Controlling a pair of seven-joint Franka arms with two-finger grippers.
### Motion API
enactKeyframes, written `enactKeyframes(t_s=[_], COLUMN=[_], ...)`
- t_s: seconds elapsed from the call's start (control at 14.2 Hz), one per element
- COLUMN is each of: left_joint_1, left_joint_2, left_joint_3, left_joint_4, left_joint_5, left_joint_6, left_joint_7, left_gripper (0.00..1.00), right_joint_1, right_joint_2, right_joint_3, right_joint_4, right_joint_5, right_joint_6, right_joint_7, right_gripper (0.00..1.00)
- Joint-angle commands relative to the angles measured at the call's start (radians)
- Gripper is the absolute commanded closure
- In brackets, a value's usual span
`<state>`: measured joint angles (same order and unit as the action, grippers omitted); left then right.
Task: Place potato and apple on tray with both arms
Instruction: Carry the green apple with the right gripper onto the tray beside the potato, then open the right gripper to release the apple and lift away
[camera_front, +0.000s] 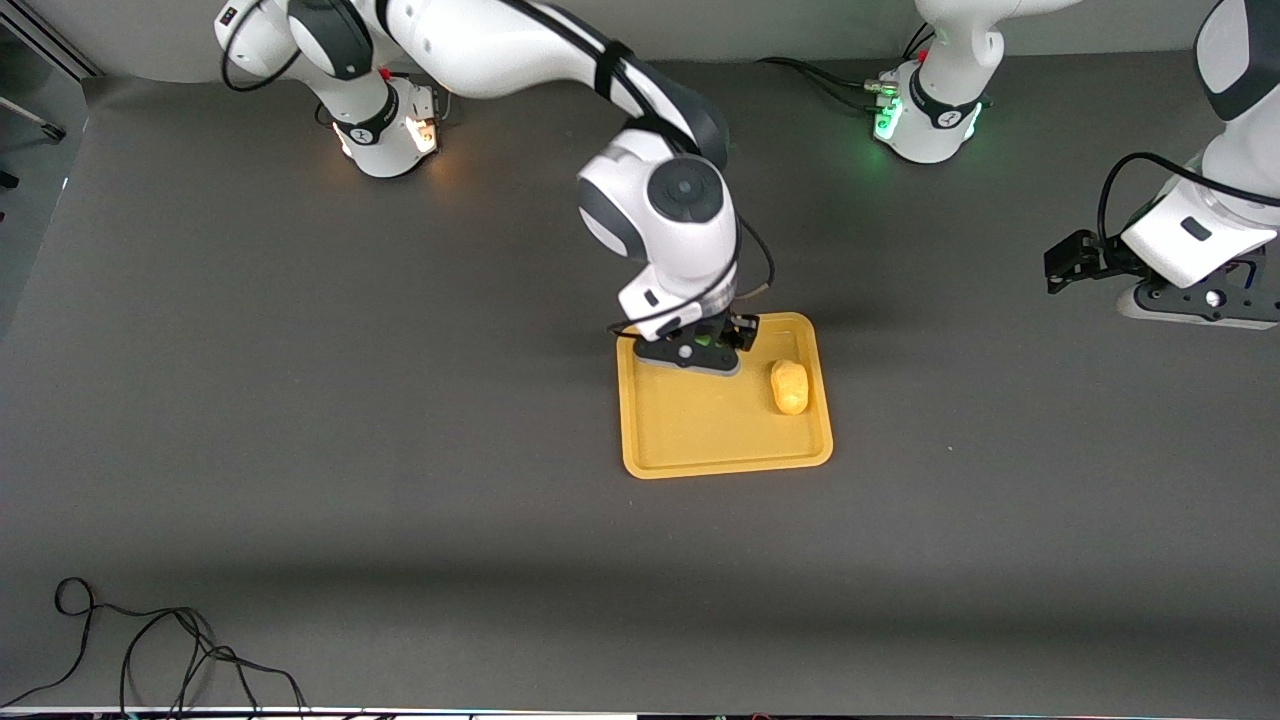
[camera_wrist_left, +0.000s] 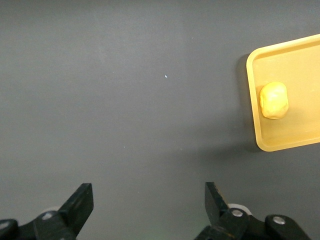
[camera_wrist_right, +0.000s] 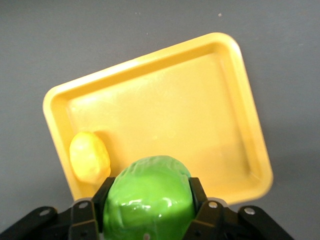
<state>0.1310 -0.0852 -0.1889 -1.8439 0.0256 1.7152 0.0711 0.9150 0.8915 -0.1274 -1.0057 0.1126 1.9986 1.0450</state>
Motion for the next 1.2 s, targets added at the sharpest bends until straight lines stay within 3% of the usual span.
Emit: enactKeyframes(t_s=[0.0,0.35,0.42,0.49,0.56,0.63,0.71,0.85,1.13], left_joint_1=[-0.001,-0.007,-0.048,-0.147,-0.192,-0.192,-0.191,-0.189,-0.185], left_joint_2=[0.015,0.012,0.012,0.012,0.007,0.005,0.007,0.007,0.007], left_joint_3=[0.0,0.009,0.053,0.145,0.207,0.21,0.21,0.209,0.217], left_joint_4=[0.015,0.017,0.017,0.018,0.018,0.018,0.017,0.02,0.046], left_joint_5=[-0.001,0.001,-0.001,-0.001,0.002,0.001,0.002,0.001,-0.001], left_joint_6=[-0.002,-0.016,-0.014,-0.009,-0.014,-0.016,-0.019,-0.019,-0.037], left_joint_7=[-0.004,0.001,0.0,-0.008,-0.011,-0.01,-0.01,-0.01,-0.001], left_gripper=[0.01,0.01,0.01,0.01,0.01,0.01,0.01,0.01,0.01], right_joint_1=[0.01,0.016,0.016,0.016,0.016,0.015,0.013,0.007,-0.033], right_joint_2=[0.099,0.191,0.202,0.211,0.214,0.218,0.215,0.173,-0.012], right_joint_3=[-0.009,-0.012,-0.015,-0.015,-0.015,-0.015,-0.015,-0.017,-0.02], right_joint_4=[0.05,0.047,0.047,0.045,0.044,0.038,0.036,0.038,0.045], right_joint_5=[-0.021,-0.068,-0.068,-0.07,-0.068,-0.068,-0.068,-0.065,-0.056], right_joint_6=[0.078,0.189,0.198,0.21,0.219,0.227,0.227,0.2,-0.038], right_joint_7=[0.033,0.053,0.055,0.055,0.055,0.055,0.053,0.05,0.038], right_gripper=[0.67,0.67,0.65,0.59,0.31,0.09,0.0,0.0,0.0])
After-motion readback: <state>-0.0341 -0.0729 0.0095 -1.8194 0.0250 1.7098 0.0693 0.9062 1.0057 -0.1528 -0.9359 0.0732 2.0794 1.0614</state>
